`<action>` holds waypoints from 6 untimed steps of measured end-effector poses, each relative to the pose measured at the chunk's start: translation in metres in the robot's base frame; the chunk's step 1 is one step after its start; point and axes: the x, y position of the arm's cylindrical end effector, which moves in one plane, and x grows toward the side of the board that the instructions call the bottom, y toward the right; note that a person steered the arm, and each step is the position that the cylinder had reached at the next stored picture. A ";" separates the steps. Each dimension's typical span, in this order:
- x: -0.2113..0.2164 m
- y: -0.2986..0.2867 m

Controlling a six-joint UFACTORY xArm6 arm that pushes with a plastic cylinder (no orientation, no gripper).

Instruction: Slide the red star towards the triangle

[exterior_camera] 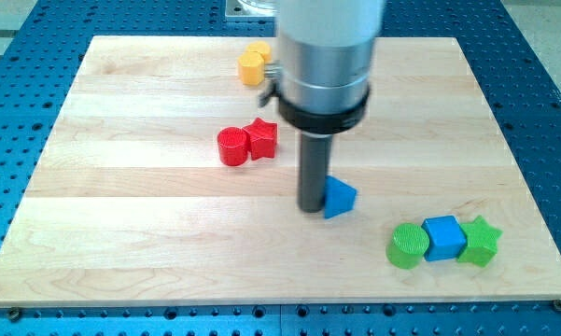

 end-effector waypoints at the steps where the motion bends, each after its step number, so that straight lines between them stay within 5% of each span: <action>1: -0.012 0.036; 4: 0.032 0.040; 6: -0.038 -0.149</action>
